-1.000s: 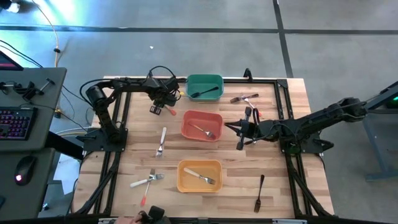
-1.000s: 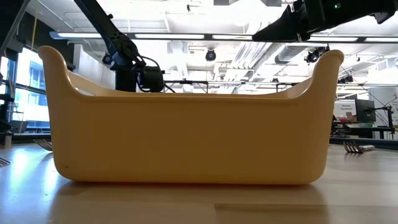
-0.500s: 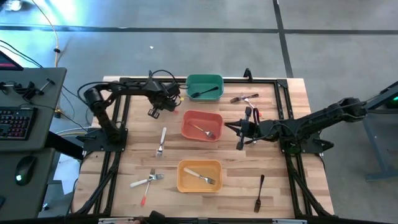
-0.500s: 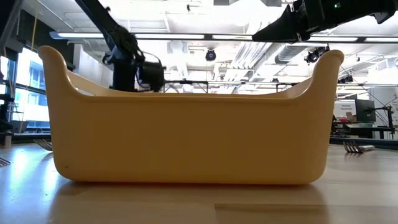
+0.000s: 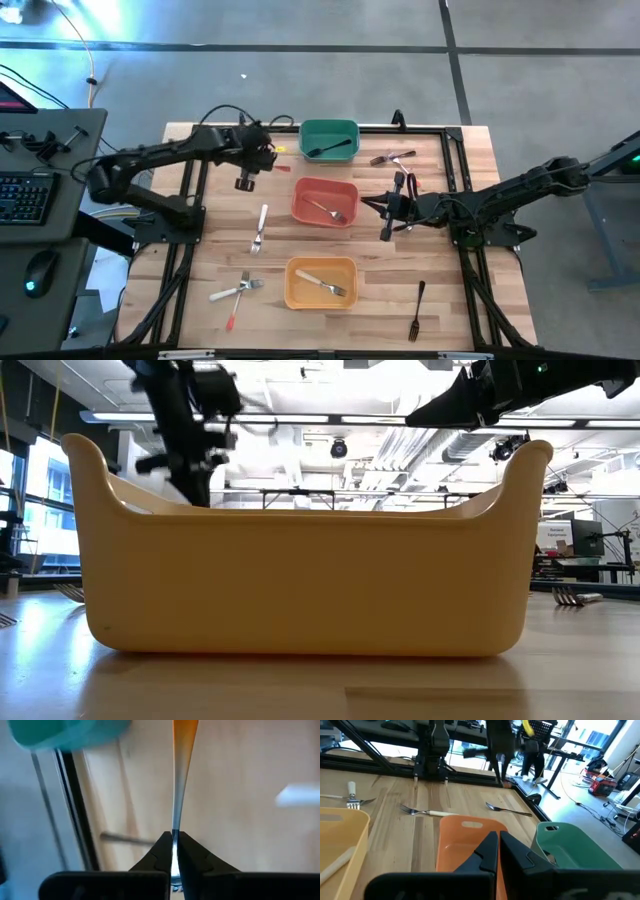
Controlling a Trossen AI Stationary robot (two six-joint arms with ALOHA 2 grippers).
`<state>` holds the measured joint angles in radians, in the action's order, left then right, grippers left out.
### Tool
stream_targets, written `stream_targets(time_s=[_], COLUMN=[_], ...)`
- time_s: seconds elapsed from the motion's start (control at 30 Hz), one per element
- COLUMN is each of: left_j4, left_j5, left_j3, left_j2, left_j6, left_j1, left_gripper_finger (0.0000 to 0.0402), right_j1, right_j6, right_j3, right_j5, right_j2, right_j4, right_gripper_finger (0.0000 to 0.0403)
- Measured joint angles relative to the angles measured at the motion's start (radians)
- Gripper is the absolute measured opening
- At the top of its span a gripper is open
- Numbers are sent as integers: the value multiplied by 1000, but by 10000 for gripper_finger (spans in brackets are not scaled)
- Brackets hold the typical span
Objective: Sort silverware by color (type)
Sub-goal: Put the orange fork into the orange bin
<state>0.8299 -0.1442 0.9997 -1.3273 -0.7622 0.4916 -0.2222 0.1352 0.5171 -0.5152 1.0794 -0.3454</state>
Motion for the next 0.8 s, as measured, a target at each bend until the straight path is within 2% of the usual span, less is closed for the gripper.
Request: stream_targets(time_s=[0.2, 0.37, 0.57, 0.8], left_j4=[7, -71, -91, -71], left_j5=[24, 25, 25, 26], left_j3=[25, 78, 233, 384], left_j2=[46, -27, -198, -424], left_j6=[336, 499, 552, 534], left_j1=[-170, -317, -397, -400], left_gripper_finger=[3, 3, 3, 3], right_j1=[0, 0, 0, 0], right_j6=[1, -26, -52, -75], right_j3=[0, 1, 1, 1], right_j5=[0, 0, 0, 0], right_j2=[0, 0, 0, 0], right_j4=[-13, -19, -14, 5], right_gripper_finger=[0, 0, 0, 0])
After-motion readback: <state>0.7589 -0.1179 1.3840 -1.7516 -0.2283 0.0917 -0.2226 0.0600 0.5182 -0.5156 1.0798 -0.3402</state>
